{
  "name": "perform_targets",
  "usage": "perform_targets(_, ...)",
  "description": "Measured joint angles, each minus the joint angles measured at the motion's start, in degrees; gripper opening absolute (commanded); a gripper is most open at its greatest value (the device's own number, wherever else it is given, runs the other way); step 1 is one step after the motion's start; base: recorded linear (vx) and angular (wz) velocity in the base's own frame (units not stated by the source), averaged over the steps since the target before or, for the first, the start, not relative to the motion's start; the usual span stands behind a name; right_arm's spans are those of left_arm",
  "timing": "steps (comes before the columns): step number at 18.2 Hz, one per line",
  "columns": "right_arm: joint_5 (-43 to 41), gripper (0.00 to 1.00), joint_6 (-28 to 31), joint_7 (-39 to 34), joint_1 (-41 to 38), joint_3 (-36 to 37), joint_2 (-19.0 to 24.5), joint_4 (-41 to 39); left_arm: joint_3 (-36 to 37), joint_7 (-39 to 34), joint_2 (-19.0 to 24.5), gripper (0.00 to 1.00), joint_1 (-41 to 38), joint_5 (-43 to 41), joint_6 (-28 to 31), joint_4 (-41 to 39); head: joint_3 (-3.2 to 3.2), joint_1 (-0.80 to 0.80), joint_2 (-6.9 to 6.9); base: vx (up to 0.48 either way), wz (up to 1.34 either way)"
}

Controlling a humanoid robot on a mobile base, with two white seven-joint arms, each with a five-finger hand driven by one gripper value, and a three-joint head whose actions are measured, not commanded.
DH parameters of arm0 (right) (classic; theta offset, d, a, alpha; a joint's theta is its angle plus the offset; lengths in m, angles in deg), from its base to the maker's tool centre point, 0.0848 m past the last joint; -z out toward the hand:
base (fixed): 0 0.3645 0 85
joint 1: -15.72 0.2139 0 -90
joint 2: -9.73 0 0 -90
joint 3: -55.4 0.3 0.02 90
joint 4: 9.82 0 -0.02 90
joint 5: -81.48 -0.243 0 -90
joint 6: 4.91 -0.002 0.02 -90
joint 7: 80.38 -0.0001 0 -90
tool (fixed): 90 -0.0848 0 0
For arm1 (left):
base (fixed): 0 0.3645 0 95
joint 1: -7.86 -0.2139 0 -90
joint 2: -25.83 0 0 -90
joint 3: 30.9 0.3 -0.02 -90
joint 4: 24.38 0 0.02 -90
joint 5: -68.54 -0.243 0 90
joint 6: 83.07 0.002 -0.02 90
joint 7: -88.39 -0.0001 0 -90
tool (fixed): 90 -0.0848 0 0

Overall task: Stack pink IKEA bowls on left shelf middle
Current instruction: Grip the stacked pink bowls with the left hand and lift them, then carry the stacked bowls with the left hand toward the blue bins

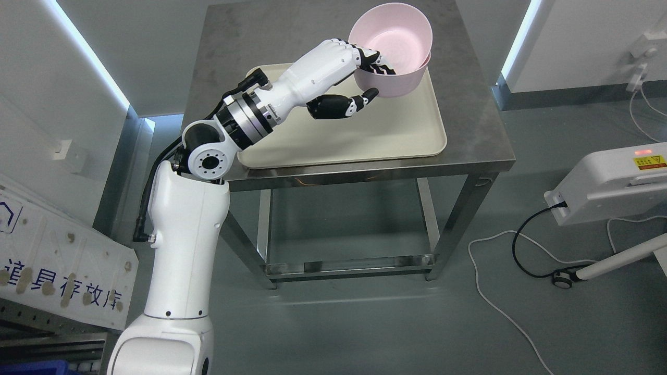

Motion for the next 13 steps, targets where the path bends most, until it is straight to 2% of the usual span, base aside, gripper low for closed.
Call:
perform_targets(4, 0.0, 1.0, 0.0, 0.0, 0.0, 0.0, 0.0, 0.0, -5.06, 3.23, 0.0, 0.04, -3.36, 5.72, -2.8, -4.61, 0.0, 0.0, 0.0, -0.1, -0.03)
perform_targets(13, 0.0, 1.0, -0.01, 0.0, -0.01, 0.0, 0.0, 0.0, -11.68, 7.12, 0.0, 0.04, -12.9, 15.68, -3.52, -13.83, 0.0, 0.0, 0.0, -0.148, -0.23)
